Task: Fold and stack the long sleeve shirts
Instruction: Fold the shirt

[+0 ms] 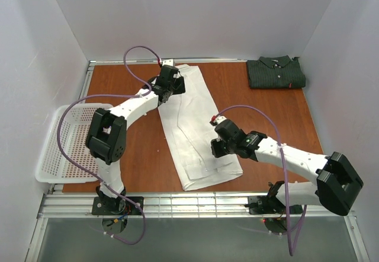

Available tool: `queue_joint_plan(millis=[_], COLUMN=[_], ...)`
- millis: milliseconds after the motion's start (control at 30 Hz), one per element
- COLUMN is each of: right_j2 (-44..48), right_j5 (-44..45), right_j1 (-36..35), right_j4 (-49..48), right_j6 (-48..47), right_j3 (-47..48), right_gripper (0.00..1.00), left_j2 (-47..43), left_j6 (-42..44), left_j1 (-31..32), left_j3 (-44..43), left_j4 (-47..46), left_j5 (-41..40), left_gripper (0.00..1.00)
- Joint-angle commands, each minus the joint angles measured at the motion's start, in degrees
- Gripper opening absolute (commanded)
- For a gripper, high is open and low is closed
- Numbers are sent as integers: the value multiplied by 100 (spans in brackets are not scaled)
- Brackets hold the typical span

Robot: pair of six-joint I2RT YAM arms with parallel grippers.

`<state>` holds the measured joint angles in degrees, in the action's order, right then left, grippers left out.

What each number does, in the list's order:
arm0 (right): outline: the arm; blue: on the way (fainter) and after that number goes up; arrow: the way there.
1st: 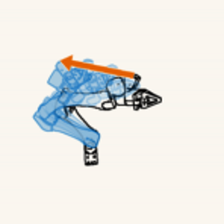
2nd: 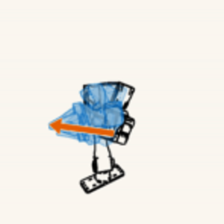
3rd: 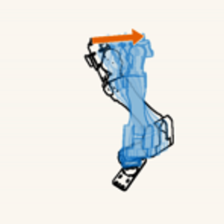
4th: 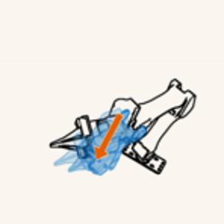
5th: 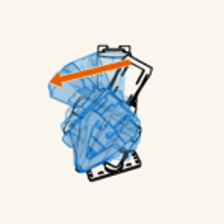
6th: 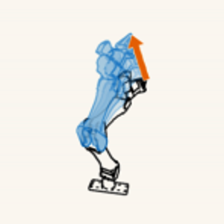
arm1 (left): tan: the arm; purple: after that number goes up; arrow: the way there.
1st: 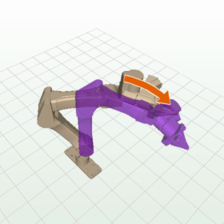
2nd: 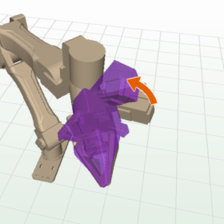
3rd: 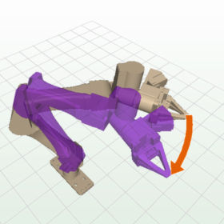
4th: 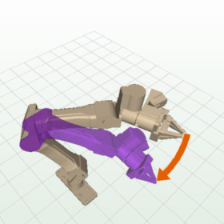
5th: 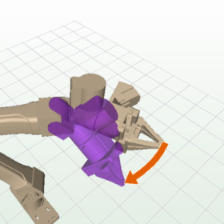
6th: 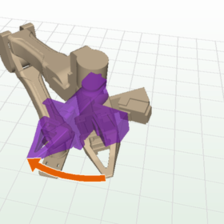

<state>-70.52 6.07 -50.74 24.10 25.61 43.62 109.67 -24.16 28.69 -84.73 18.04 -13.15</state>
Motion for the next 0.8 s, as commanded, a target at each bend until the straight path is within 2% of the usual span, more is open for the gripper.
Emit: queue_joint_plan(millis=[0,233,500,600,700,767], right_j2=[-146,-453,-963,-1244,-1368,-1315], right_j5=[-228,-754,-1265,-1196,-1012,-923], right_j1=[20,20,-445,-472,-472,-463], right_j4=[201,-186,-792,-977,-925,-732], right_j6=[-241,137,568,621,569,516], right_j3=[-230,-704,-679,-469,-170,66], right_gripper=[26,21,22,22,22,22], left_j2=[-86,801,1986,2347,2384,2051], left_j6=[-264,-299,-177,-80,-62,-158], left_j1=[93,6,-91,-118,-118,-126], left_j3=[369,150,-825,-1307,-1581,-1495], left_j4=[191,340,560,691,858,894], left_j5=[-276,-215,57,84,128,181], left_gripper=[75,69,68,68,70,73])
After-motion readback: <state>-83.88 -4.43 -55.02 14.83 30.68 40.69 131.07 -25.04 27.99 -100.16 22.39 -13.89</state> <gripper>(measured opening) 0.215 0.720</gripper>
